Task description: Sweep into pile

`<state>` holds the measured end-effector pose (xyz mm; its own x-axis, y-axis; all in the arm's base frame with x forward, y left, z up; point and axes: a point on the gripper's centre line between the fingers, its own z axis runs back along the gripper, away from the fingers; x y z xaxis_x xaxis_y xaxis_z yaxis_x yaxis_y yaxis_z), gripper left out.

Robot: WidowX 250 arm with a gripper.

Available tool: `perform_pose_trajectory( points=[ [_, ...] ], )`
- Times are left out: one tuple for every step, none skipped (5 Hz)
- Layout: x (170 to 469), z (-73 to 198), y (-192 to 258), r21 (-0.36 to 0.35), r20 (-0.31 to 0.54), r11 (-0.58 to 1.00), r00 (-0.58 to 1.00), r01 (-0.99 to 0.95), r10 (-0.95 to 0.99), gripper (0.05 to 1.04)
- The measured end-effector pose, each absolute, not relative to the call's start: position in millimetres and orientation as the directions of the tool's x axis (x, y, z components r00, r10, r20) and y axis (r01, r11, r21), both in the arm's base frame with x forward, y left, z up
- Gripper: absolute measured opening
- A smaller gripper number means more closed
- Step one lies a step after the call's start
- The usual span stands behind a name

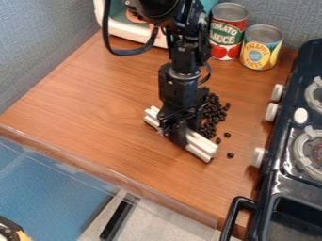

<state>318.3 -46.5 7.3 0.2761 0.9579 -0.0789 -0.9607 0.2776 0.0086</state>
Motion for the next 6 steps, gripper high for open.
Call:
perform_pose_trajectory(
  points=[
    [330.6, 7.6, -47.9, 0.0, -0.097, 0.212, 0.211, -0.977, 0.973, 0.38],
    [341.9, 8.4, -47.8, 0.0, -0.109, 0.162, 0.161, -0.987, 0.981, 0.38],
    [348.7, 8.8, -49.0, -0.003, -0.112, 0.143, 0.143, -0.99, 0.983, 0.38],
    [346.2, 9.9, -49.7, 0.013, -0.122, 0.137, 0.135, -0.99, 0.983, 0.38],
    [333.0, 12.3, -52.9, 0.046, -0.162, 0.143, 0.134, -0.989, 0.978, 0.38],
    [319.7, 42.9, -54.6, 0.02, -0.226, 0.161, 0.152, -0.987, 0.962, 0.38]
  ],
)
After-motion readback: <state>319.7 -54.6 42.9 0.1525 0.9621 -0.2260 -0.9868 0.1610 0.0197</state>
